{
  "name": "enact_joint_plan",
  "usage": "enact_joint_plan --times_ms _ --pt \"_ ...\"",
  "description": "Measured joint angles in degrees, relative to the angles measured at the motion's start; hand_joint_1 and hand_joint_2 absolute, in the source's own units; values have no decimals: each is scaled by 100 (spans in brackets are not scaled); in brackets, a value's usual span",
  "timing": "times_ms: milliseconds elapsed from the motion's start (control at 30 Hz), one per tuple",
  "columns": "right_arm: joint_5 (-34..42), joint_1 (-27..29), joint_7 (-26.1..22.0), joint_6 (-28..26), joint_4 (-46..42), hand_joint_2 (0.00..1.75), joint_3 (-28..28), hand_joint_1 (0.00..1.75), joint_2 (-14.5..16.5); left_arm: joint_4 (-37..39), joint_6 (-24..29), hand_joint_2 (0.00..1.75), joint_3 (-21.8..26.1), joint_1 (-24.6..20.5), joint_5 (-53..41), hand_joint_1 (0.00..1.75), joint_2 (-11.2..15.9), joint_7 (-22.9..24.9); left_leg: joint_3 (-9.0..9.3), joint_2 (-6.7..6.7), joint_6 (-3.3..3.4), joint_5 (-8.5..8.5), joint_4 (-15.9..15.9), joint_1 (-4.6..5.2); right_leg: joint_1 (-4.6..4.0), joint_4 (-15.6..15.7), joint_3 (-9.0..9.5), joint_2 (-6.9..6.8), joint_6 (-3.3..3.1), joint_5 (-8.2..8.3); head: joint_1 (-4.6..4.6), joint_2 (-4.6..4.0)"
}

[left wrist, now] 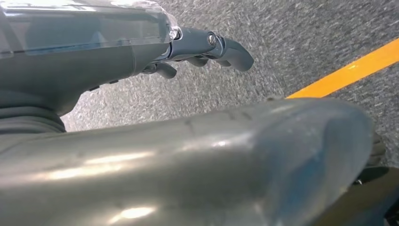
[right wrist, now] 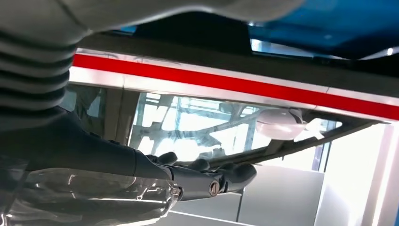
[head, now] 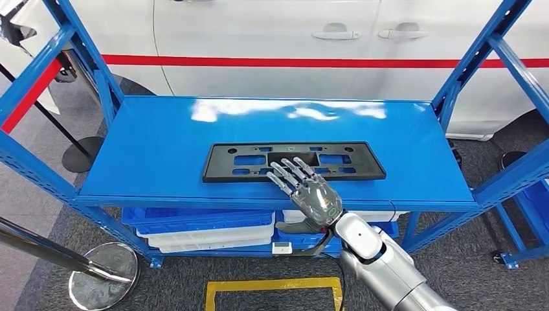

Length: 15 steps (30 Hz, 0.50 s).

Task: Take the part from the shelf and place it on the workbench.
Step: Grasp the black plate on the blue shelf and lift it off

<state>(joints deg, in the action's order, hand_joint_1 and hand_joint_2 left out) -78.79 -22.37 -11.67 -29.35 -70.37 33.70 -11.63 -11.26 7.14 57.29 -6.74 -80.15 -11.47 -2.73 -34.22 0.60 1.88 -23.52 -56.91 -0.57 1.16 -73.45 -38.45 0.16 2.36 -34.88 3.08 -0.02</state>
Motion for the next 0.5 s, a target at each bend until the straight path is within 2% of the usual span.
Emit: enact_joint_plan --times_ms 33,100,133,167,267,333,367,433,467,500 --pt "-31 5 30 4 14 175 -1 0 -1 0 -7 0 0 5 -1 0 0 -2 34 7 -16 -28 -5 -9 27 115 -17 -6 25 191 0 0" --pt "-111 0 99 2 38 175 -7 0 -1 0 -22 0 0 9 -4 0 -3 -4 113 20 -67 -96 -22 -27 71 828 215 -37 59 712 0 0" --pt "-151 -7 131 0 49 175 -10 0 1 0 -28 0 0 2 -8 0 -5 -4 136 26 -104 -131 -41 -24 69 1193 352 -55 52 879 0 0" --pt "-190 -13 161 -2 59 175 -14 0 2 0 -34 0 0 -5 -12 0 -8 -4 146 30 -140 -153 -49 -17 60 1427 440 -66 25 958 1 0" --pt "-257 -28 212 -1 91 175 -35 0 -2 0 -49 0 0 -18 -21 0 -9 -3 143 22 -249 -184 -46 -9 23 1553 478 -53 -120 943 4 0" --pt "-267 -43 219 1 101 175 -46 0 -38 0 -57 0 -1 -22 -24 0 -9 -3 85 4 -303 -312 -218 -28 28 1575 493 -60 -214 952 3 0" --pt "-270 -51 221 2 105 175 -48 0 -66 0 -61 0 -1 -25 -25 0 -9 -3 -24 -3 -319 -465 -474 -34 28 1586 503 -70 -253 955 3 0" --pt "-289 -62 233 13 126 175 -48 0 -114 0 -77 0 -2 -25 -32 0 -9 -3 -382 -12 -334 -847 -1248 -36 1 1584 510 -85 -297 943 3 0" --pt "-311 -64 247 29 146 175 -48 0 -130 0 -90 0 -2 -23 -36 0 -9 -3 -555 -13 -336 -964 -1592 -36 -16 1582 514 -87 -306 938 3 0" --pt "-337 -68 266 52 169 175 -50 0 -139 0 -103 0 -2 -21 -42 0 -9 -3 -647 -13 -330 -975 -1760 -35 -32 1580 519 -88 -313 933 3 0"
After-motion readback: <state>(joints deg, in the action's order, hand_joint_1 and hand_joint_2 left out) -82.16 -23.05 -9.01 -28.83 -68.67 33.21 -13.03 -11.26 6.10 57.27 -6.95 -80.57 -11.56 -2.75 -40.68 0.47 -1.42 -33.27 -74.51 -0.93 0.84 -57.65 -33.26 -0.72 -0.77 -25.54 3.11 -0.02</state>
